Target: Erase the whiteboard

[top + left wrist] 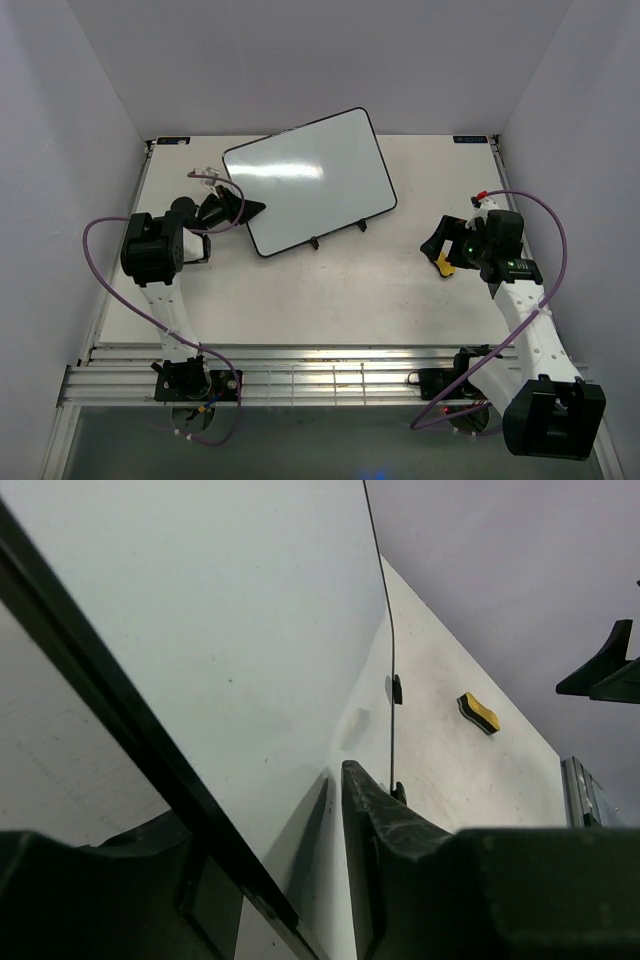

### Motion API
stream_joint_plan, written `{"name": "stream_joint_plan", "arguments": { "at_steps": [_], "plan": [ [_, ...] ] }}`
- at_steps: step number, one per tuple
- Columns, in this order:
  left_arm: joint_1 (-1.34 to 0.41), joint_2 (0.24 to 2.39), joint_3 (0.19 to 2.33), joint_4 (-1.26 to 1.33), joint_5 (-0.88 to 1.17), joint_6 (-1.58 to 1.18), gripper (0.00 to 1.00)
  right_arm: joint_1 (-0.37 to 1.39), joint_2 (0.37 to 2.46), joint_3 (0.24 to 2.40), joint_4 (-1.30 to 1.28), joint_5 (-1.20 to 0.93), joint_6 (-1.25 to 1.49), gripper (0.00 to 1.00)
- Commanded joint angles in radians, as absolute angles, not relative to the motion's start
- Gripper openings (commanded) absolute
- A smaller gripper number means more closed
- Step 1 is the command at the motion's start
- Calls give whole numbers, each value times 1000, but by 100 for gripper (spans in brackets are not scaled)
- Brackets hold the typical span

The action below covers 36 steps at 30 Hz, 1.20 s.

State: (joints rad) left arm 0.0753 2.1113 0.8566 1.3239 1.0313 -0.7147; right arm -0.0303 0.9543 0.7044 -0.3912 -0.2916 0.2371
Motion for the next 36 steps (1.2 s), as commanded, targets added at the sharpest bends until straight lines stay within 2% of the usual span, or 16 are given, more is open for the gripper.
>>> {"name": "stream_joint_plan", "arguments": {
  "at_steps": [1,4,5,7,17,26,31,35,36],
  "plan": [
    [72,2033,854,1583,1029,-672,50,-26,937,701,-360,-299,222,90],
    [69,2019,853,1577,1029,-667,53,-28,940,701,-360,-299,224,90],
    [69,2016,851,1575,1029,-663,75,-28,940,701,-360,-299,224,90],
    [67,2010,851,1566,1028,-661,98,-28,939,703,-359,-301,224,90],
    [100,1945,810,1364,910,-571,98,-26,930,713,-368,-305,218,90],
    [179,1743,769,1066,703,-500,98,-26,910,719,-368,-301,216,90],
    [201,1522,775,729,458,-466,98,-26,881,727,-368,-269,216,90],
    [201,1408,911,332,319,-483,98,-25,861,762,-405,-212,212,90],
    [180,1399,1011,102,293,-483,98,-22,858,796,-423,-163,209,90]
  ]
}}
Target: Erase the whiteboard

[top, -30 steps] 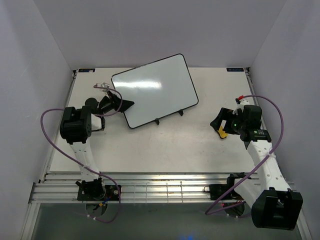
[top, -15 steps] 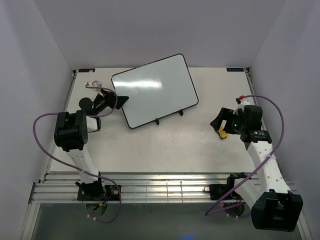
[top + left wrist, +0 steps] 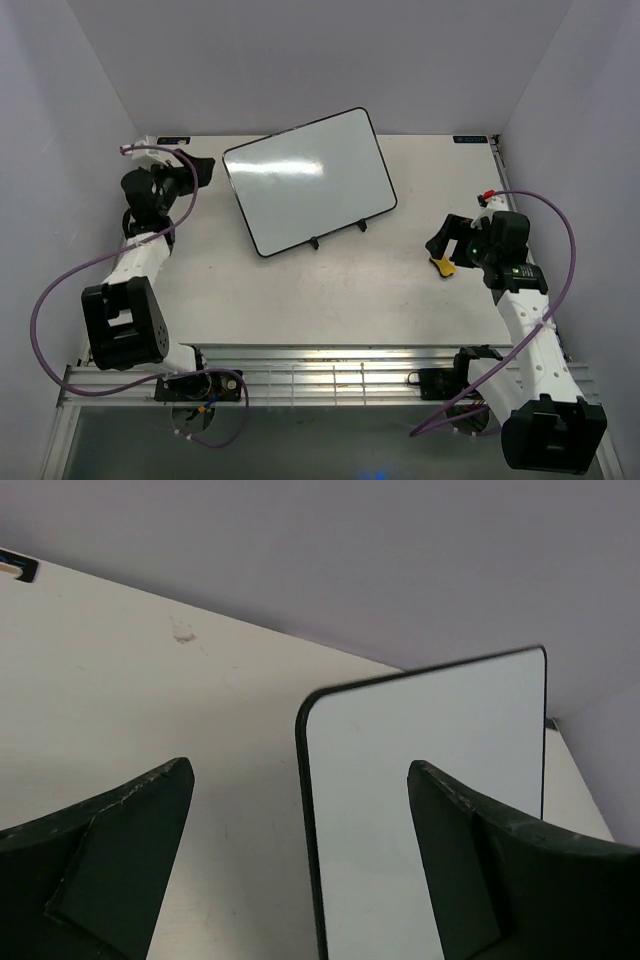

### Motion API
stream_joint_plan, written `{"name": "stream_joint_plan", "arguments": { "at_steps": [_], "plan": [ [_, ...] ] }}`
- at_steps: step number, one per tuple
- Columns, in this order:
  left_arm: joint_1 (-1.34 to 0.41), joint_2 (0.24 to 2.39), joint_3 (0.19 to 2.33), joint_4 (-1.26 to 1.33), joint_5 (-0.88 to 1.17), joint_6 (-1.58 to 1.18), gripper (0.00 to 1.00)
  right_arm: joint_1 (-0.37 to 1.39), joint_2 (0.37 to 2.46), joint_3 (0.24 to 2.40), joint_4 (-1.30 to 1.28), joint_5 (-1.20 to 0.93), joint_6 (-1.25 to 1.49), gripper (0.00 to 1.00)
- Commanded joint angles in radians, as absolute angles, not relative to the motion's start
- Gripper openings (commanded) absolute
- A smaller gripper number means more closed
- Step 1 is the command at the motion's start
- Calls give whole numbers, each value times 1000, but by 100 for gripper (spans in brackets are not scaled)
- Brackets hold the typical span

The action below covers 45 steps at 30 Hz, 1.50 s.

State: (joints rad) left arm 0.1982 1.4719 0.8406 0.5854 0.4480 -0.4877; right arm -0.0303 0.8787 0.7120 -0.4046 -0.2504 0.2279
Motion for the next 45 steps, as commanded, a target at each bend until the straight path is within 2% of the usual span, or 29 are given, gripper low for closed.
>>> {"name": "stream_joint_plan", "arguments": {
  "at_steps": [1,3,5,8,14,23,34,45],
  "plan": [
    [158,1391,1055,-13,252,-482,98,-6,848,813,-461,-131,206,90],
    [91,1341,1103,-238,127,-454,98,-3,836,872,-491,-79,201,90],
    [57,1239,1086,-320,75,-428,98,51,830,923,-544,-58,190,90],
    [-83,1140,1092,-399,-115,-345,98,69,842,1038,-636,-38,161,90],
    [-123,907,1138,-603,-104,-279,98,77,847,1161,-750,-20,98,90],
    [-153,620,1092,-750,-107,-195,98,77,753,1117,-784,-80,75,90],
    [-179,537,1062,-804,-152,-212,98,77,634,974,-746,-45,101,90],
    [-179,560,1039,-741,-97,-204,98,80,641,969,-726,-26,97,90]
  ]
}}
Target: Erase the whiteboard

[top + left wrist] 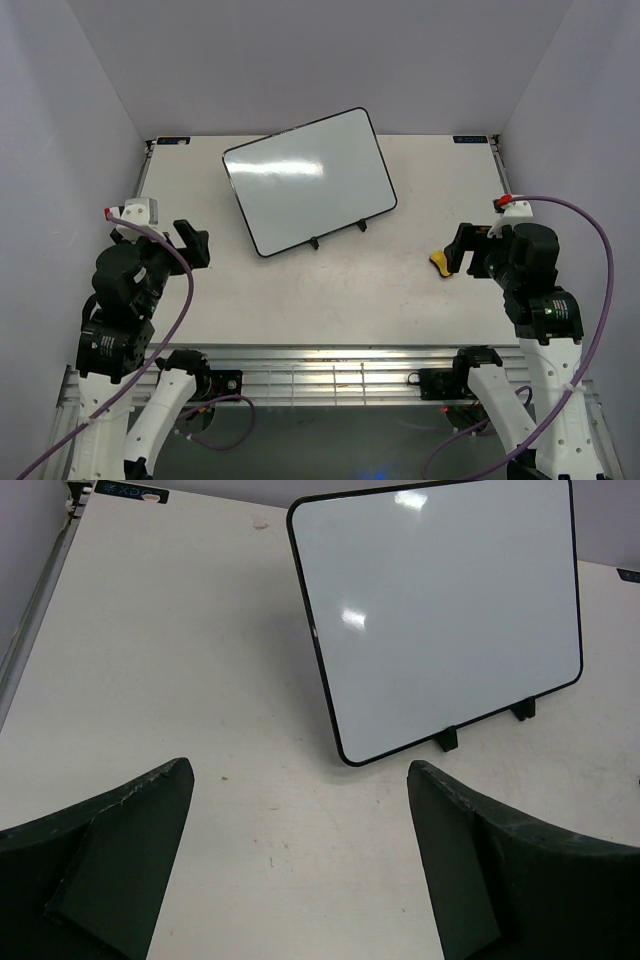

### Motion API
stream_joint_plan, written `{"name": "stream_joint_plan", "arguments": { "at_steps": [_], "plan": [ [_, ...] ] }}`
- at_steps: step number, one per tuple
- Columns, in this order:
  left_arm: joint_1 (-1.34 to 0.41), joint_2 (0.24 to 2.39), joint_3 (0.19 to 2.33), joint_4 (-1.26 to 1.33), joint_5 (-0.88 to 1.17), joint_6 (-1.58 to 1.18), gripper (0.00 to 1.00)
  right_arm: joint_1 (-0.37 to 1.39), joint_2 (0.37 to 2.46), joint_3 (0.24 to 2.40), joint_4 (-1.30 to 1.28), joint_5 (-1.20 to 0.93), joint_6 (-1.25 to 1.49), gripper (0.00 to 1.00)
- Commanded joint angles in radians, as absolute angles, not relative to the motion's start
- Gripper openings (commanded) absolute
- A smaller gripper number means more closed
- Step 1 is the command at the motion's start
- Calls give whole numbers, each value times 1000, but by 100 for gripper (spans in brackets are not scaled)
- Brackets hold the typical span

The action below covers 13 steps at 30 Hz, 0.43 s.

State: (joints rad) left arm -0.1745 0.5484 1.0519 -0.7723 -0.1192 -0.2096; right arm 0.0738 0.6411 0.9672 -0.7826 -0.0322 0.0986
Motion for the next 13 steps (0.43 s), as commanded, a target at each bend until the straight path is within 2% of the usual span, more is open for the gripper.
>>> {"name": "stream_joint_plan", "arguments": {
  "at_steps": [1,13],
  "plan": [
    [-179,560,1039,-738,-97,-204,98,80,643,968,-726,-29,97,90],
    [-179,568,1002,-700,-72,-206,98,84,658,965,-729,-17,91,90]
  ]
}}
